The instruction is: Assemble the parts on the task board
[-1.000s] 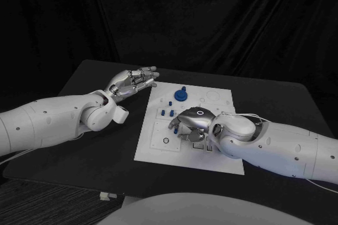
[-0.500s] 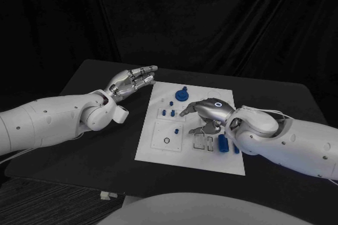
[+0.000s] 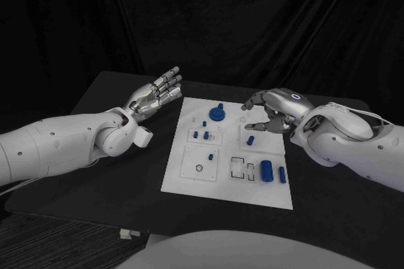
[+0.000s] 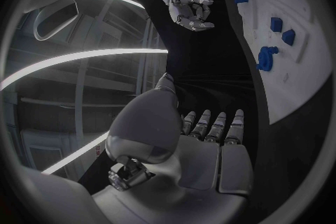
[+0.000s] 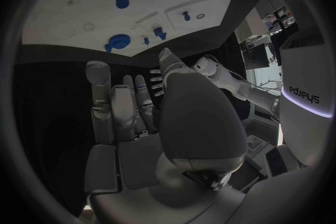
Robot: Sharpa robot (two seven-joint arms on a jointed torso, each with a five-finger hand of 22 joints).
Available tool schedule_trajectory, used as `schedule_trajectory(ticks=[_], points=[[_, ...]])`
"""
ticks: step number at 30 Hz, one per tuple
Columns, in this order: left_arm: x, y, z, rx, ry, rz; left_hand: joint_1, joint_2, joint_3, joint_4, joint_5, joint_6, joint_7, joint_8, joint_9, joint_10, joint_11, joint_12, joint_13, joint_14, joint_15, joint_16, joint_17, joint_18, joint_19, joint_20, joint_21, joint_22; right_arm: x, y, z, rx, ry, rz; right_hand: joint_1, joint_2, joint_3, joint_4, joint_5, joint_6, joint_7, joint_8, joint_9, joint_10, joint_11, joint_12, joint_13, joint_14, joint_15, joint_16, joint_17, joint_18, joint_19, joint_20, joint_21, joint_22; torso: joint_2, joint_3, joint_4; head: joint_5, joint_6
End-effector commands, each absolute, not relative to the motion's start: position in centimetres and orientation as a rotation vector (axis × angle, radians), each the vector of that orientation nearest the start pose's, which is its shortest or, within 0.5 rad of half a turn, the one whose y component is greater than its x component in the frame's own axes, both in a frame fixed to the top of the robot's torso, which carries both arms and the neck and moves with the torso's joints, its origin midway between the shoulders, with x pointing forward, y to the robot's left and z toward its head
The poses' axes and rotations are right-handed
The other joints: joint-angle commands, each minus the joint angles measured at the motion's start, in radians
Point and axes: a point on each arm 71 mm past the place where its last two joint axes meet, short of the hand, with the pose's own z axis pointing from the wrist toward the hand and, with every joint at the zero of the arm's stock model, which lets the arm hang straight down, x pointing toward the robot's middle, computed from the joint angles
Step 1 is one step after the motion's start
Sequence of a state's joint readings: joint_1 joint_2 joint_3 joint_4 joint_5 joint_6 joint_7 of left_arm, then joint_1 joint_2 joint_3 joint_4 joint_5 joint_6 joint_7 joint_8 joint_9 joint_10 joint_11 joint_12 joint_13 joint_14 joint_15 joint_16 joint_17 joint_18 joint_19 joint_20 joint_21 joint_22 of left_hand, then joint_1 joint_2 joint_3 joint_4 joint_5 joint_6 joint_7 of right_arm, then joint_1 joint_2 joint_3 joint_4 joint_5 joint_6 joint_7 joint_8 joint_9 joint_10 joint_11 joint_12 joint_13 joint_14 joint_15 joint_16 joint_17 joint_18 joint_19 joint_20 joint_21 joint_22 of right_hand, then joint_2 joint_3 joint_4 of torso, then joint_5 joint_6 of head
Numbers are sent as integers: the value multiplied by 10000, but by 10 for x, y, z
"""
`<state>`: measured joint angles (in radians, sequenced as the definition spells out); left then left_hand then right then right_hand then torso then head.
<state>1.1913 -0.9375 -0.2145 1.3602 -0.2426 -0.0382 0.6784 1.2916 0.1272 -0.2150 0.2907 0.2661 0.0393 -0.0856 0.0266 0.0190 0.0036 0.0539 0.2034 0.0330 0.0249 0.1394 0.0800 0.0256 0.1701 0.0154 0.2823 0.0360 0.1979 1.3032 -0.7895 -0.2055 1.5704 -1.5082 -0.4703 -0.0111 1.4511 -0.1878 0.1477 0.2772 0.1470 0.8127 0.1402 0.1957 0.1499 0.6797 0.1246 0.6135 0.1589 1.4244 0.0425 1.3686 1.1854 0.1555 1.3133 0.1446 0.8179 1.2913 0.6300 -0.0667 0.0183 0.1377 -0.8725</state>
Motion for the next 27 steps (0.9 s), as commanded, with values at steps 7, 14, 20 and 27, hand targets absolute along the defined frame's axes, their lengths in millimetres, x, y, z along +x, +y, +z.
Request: schedule_trajectory(ticks=[7,14,20,27], points=[[470,293,-214,-6234,12730,-16941,-778,-284,-118,39,-551,-233,333,-228,-151,-110,32,-1047,-185,-188,43,-437,-174,43,74,91,-156,-244,475,-175,-180,-3800,15436,5868,-474,117,-28,84,-237,261,-8,105,-78,688,-136,-31,-367,308,-120,338,411,-382,415,-121,910,1253,1,2,1,-27,-1],[470,293,-215,-6269,12778,-16889,-1239,-320,107,36,-943,-393,-790,-266,-190,-85,-499,-1537,-244,-236,14,-709,-231,-1,76,98,-164,-394,475,-176,-193,-4269,16160,5324,-630,-108,-89,133,-284,254,94,-21,-145,386,-85,-468,-620,370,-106,396,508,-410,475,-120,1084,1285,6,-2,3,-2,-1],[470,293,-215,-6294,12817,-16884,-1326,-231,142,30,-895,-393,-1010,-266,-190,-48,-176,-1964,-316,-247,27,-781,-250,3,77,93,-165,-460,473,-174,-205,-4508,16617,5285,-595,-186,-103,133,-360,285,222,-60,-171,382,-59,-615,-716,355,-81,368,446,-407,466,-100,1059,1276,7,-1,2,23,-1],[469,293,-215,-6297,12819,-16923,-1290,-151,170,28,-802,-393,-1269,-266,-190,-36,-45,-2034,-330,-248,90,-790,-252,-9,86,104,-163,-491,470,-169,-216,-4830,17050,5431,-605,-231,-128,143,-387,234,227,-120,-203,364,-50,-704,-770,337,-93,344,402,-398,449,-98,1029,1267,4,-5,3,9,-1]])
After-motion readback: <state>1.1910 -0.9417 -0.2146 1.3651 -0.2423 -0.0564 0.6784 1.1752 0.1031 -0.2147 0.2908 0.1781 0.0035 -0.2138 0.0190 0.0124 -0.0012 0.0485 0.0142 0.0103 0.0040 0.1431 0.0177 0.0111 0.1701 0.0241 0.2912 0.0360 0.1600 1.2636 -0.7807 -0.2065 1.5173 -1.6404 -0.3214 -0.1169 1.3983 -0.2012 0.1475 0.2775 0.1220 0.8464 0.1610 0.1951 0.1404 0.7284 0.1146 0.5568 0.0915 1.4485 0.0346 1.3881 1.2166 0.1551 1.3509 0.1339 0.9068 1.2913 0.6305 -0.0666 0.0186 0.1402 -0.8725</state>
